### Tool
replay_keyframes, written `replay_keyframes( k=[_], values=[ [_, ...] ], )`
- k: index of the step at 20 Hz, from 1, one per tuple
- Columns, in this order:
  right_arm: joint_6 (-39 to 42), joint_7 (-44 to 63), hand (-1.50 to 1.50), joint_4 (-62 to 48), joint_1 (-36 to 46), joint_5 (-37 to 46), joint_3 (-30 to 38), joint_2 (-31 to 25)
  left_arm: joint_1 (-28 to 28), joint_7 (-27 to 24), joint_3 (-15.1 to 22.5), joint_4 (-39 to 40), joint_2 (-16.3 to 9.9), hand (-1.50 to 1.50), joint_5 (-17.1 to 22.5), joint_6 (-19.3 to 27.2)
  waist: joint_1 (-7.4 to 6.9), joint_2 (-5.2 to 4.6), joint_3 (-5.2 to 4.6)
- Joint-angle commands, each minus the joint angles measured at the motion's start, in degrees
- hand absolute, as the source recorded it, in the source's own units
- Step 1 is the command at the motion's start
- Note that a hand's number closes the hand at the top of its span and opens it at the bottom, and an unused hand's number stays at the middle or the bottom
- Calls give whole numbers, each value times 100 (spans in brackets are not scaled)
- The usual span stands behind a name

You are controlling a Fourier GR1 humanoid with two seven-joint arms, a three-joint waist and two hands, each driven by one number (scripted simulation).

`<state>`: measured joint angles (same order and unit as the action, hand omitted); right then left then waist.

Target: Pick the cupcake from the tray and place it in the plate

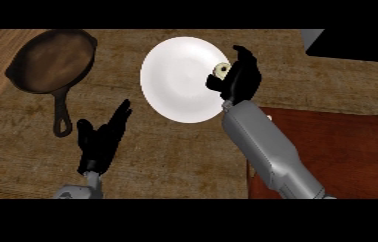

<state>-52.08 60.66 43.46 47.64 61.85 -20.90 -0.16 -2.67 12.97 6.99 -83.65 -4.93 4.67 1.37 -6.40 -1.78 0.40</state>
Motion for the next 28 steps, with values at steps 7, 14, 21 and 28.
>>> replay_keyframes(
  k=[7,14,21,28],
  values=[
    [-1564,-1508,-150,-158,296,-1890,-166,16,-41,82,-13,196,8,0,-14,-29,11,-11,-17],
    [-2304,-2610,-150,291,-72,-2929,41,15,-38,46,-302,310,-98,0,89,-4,291,40,-21],
    [-1760,-3656,-150,2091,-1408,-4405,-1025,15,107,-22,-448,348,-201,0,163,-110,545,139,-30],
    [-1148,-5238,-150,2908,-2813,-5145,-1409,-33,437,115,-299,15,-13,0,39,96,616,168,-32]
  ],
)
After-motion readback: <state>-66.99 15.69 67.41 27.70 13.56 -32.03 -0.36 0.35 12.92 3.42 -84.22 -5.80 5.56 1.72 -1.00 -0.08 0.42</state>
